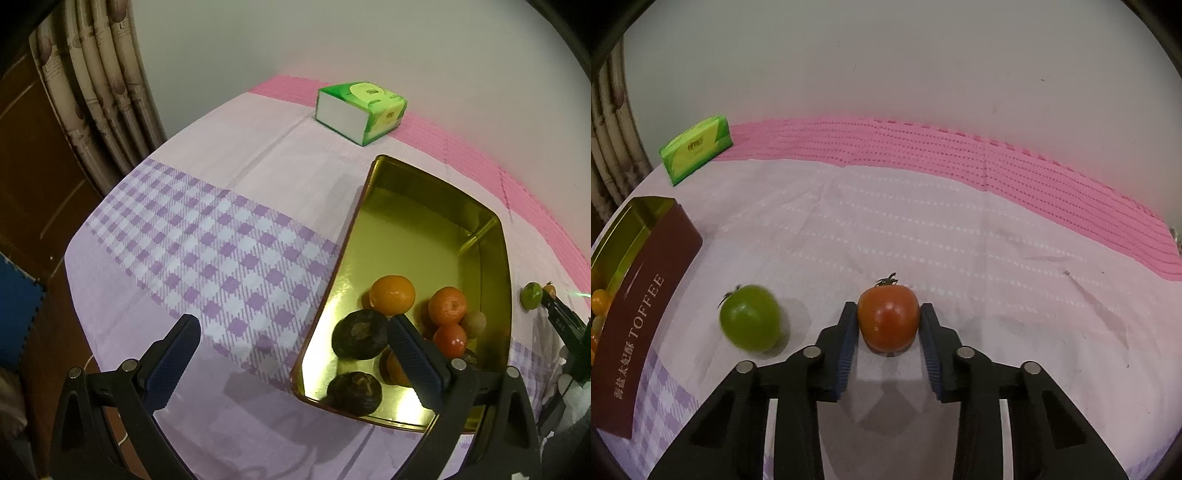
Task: Organize fruits
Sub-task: 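Grasp the green tomato with the left gripper while the right gripper holds the red tomato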
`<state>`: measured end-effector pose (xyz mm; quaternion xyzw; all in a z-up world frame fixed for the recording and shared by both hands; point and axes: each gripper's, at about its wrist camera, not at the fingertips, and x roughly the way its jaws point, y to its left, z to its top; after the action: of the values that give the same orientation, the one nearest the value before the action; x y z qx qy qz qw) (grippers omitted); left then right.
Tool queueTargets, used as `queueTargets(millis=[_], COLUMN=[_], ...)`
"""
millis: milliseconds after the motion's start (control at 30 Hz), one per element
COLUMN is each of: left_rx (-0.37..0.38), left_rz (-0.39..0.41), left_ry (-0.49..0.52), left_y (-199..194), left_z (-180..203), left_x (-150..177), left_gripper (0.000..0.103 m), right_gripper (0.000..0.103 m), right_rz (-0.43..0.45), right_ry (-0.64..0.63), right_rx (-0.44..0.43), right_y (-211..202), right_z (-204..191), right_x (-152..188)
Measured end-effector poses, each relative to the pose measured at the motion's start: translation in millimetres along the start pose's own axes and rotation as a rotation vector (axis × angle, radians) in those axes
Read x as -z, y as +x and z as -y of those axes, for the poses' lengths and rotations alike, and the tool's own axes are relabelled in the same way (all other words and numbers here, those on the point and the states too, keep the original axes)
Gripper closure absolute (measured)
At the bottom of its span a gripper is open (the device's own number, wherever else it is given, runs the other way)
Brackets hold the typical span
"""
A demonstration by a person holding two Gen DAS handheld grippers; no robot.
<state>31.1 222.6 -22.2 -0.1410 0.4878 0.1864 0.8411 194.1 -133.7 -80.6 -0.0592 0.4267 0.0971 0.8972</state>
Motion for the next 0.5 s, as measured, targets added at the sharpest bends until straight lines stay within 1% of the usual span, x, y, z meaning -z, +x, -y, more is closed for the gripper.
queueTargets(millis=[100, 167, 233, 333, 400, 500], left_rx=[-0.01, -0.003, 0.028, 0.073, 0.113, 0.171], left_rz=[0.008, 0.014, 0.02, 0.041, 0.052, 0.048], left_ry=[0.024, 0.034, 0.052, 0.108, 0.156, 0.209], left_y=[-3, -4, -8, -14, -17, -17], left_z=[9, 18, 30, 57, 81, 115], left_x=[-2, -4, -7, -12, -14, -16], left_gripper=[0.003, 0.004, 0.004, 0.004, 0.004, 0.004], right_gripper=[0.07, 0.07, 0.07, 0.07, 0.07, 0.07], right_rz=[0.005, 0.006, 0.006, 0.006, 0.006, 0.008], right_ry=[0.014, 0.027, 0.046, 0.074, 0.092, 0.109], right_rx=[0.005, 0.001, 0.005, 0.018, 0.021, 0.033], right_y=[-1, -1, -2, -5, -7, -11], right_z=[3, 7, 13, 27, 35, 48], right_x=[0, 0, 2, 7, 9, 14])
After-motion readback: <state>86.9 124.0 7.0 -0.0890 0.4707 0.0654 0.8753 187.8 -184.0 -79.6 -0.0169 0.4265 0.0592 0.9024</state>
